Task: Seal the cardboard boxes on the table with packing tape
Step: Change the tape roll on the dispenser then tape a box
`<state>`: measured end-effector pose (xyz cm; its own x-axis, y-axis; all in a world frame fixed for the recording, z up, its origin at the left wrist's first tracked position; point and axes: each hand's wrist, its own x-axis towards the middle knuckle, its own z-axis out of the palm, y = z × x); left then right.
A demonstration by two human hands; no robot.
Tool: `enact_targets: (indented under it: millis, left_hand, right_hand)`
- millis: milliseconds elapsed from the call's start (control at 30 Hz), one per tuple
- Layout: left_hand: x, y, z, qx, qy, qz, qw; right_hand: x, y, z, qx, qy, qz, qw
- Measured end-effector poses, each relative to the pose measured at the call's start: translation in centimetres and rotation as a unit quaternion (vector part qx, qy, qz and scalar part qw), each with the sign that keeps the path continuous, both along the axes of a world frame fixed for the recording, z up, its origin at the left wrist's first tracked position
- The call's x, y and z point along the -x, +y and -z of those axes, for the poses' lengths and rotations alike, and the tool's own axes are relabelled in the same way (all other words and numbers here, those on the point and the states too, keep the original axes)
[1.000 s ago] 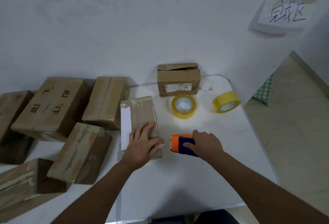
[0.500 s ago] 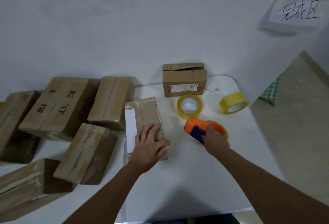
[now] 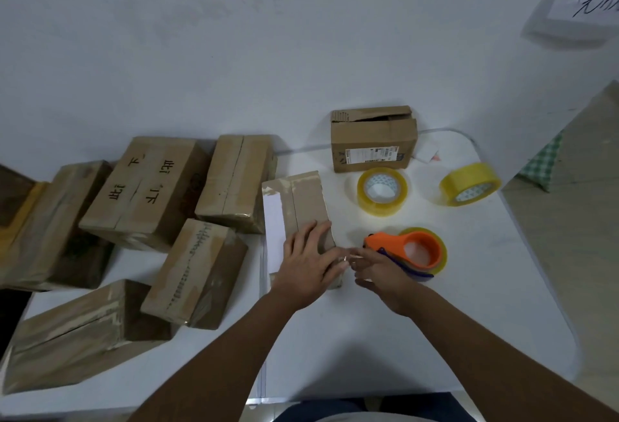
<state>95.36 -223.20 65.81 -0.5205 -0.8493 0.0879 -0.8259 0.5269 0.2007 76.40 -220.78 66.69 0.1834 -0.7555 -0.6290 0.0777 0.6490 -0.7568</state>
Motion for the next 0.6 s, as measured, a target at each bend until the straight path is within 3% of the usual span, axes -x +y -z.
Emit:
enact_targets:
  millis: [167,367,600]
  left_hand:
    - [-0.1,-0.1,0.1,-0.015,0.018,-0.003,1.000]
    - [-2.2,-1.1,-1.7,-0.107,0.088,0.061,0.988]
    - [-4.1,-0.7,-0.2,-0.022,0.007,0.125,0.992]
  right_hand:
    - [1.0,0.7,-0.1,-0.017,0.008,0.149,0.989]
    - [1.3,2.1,0.1,0.006,0.074,0.159,0.984]
    - [0.3,2.0,-0.1,0.016,0.105,0.199,0.974]
